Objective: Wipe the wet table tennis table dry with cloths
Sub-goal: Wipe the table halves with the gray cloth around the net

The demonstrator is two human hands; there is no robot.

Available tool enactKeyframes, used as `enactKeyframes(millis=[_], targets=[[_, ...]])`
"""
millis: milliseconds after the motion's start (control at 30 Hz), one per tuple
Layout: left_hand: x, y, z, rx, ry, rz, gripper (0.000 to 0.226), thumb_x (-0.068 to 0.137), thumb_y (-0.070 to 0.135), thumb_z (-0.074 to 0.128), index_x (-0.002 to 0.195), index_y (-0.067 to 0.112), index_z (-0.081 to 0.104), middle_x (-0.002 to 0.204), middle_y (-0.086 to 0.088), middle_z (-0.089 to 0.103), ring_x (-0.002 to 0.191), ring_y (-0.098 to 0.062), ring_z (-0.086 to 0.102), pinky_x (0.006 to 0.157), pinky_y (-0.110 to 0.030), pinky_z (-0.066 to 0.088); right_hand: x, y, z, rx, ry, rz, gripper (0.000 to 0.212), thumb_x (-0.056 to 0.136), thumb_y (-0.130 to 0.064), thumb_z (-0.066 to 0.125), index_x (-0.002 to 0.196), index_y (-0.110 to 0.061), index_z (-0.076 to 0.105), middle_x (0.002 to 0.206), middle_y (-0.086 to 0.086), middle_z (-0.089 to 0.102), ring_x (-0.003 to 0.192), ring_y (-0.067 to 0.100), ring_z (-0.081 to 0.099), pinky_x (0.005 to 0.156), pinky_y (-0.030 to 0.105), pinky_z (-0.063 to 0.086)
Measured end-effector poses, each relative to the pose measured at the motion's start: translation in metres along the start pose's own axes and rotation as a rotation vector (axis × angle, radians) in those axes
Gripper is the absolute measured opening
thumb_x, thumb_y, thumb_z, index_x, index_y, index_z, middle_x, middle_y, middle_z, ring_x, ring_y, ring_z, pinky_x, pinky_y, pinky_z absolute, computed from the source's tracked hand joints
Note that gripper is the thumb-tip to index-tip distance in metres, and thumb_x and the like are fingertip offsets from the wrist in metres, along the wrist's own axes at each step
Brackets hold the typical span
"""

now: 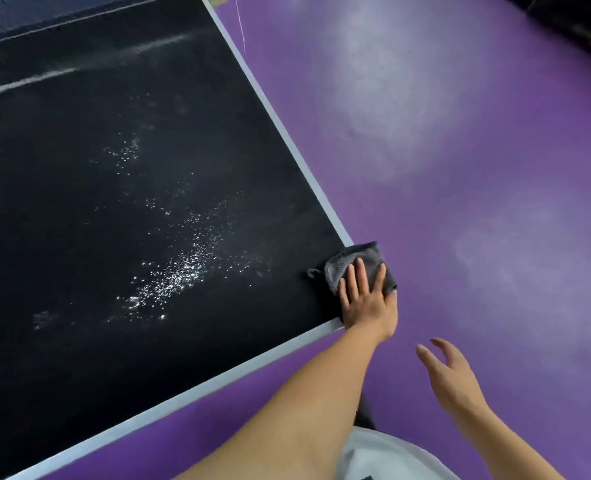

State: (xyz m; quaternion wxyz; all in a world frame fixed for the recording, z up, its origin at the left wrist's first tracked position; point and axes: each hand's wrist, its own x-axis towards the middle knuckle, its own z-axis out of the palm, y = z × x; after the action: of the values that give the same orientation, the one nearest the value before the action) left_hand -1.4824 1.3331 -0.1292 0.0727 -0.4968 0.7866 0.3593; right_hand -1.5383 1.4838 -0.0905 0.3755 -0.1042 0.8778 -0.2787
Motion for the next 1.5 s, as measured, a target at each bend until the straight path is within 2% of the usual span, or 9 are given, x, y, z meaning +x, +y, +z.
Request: enactKeyframes(millis=[133,233,500,633,900,1233,1367,1467,1500], targets=[[0.043,0.082,0.008,-0.267,-0.332,0.028,0.057,0.106,0.049,0.018,0.157,0.026,0.03,0.168,-0.004,0.018,0.155,-0.025,0.009,0.125,-0.043,0.0,0.035,0.007,-0.072,0.033,0.111,0.137,0.048,0.096,-0.048,0.057,0.138,-0.025,0.052,0.141,0.006,0.052,0.121,0.028,0.052,0.092,0.042,0.046],[0.052,0.115,0.017,-0.72,-0.435,-0.148,0.058,0.1,0.056,0.035,0.129,0.012,0.058,0.124,-0.015,0.061,0.119,-0.033,0.055,0.103,-0.04,0.042,0.061,-0.001,-0.112,0.145,0.209,0.15,0.042,0.098,-0.041,0.056,0.134,-0.019,0.056,0.13,0.008,0.056,0.105,0.024,0.052,0.088,0.041,0.043],[0.037,0.136,-0.011,-1.345,-0.553,-0.4,0.044,0.102,0.047,0.048,0.119,0.011,0.068,0.111,-0.009,0.073,0.103,-0.03,0.069,0.079,-0.036,0.056,0.092,-0.047,-0.14,0.706,-0.039,0.174,0.023,0.094,-0.041,0.06,0.115,-0.029,0.061,0.127,0.001,0.061,0.117,0.023,0.058,0.103,0.051,0.043],[0.011,0.111,-0.06,-1.466,-0.464,-0.475,0.048,0.101,0.045,0.045,0.125,0.01,0.068,0.123,-0.014,0.071,0.117,-0.032,0.065,0.105,-0.046,0.048,0.106,-0.075,-0.135,0.657,-0.38,0.08,0.044,0.082,-0.047,0.068,0.119,-0.025,0.063,0.114,0.0,0.069,0.106,0.021,0.064,0.066,0.033,0.049],[-0.12,0.029,-0.107,-1.644,0.046,-0.618,0.035,0.096,0.034,0.061,0.117,0.009,0.071,0.115,-0.013,0.074,0.1,-0.029,0.072,0.095,-0.047,0.054,0.065,-0.131,-0.034,0.415,-1.062,0.012,0.025,0.089,-0.029,0.062,0.104,-0.01,0.067,0.093,0.011,0.066,0.078,0.024,0.062,0.075,0.038,0.048],[-0.261,-0.157,-0.124,-1.999,0.987,-0.665,0.05,0.101,0.045,0.05,0.129,0.005,0.06,0.122,-0.019,0.07,0.118,-0.034,0.065,0.099,-0.05,0.052,-0.037,-0.142,0.072,-0.037,-0.995,-0.239,0.016,0.097,-0.013,0.058,0.106,-0.017,0.071,0.109,0.001,0.074,0.104,0.021,0.07,0.095,0.043,0.051],[-0.271,-0.272,-0.154,-1.842,1.108,-0.46,0.084,0.087,0.067,0.051,0.107,-0.015,0.054,0.104,-0.024,0.071,0.075,0.015,0.058,0.094,-0.007,0.033,-0.067,-0.165,0.127,-0.167,-0.87,-0.476,0.02,0.095,-0.017,0.06,0.112,-0.024,0.069,0.113,-0.009,0.069,0.107,0.009,0.062,0.093,0.032,0.047],[-0.275,-0.362,-0.19,-1.451,1.575,-1.238,0.045,0.093,0.053,0.056,0.129,0.025,0.063,0.138,-0.001,0.062,0.127,-0.018,0.056,0.106,-0.035,0.04,-0.078,-0.168,0.173,-0.201,-0.644,-0.538,0.03,0.094,-0.018,0.06,0.123,-0.022,0.064,0.119,-0.003,0.064,0.101,0.013,0.059,0.088,0.031,0.039],[-0.275,-0.386,-0.198,-1.438,1.518,-1.093,0.044,0.095,0.047,0.053,0.132,0.022,0.06,0.139,-0.008,0.061,0.128,-0.028,0.057,0.106,-0.04,0.043,-0.08,-0.166,0.188,-0.219,-0.548,-0.526,0.033,0.094,-0.019,0.059,0.127,-0.021,0.061,0.123,-0.001,0.062,0.098,0.015,0.058,0.087,0.032,0.039]])
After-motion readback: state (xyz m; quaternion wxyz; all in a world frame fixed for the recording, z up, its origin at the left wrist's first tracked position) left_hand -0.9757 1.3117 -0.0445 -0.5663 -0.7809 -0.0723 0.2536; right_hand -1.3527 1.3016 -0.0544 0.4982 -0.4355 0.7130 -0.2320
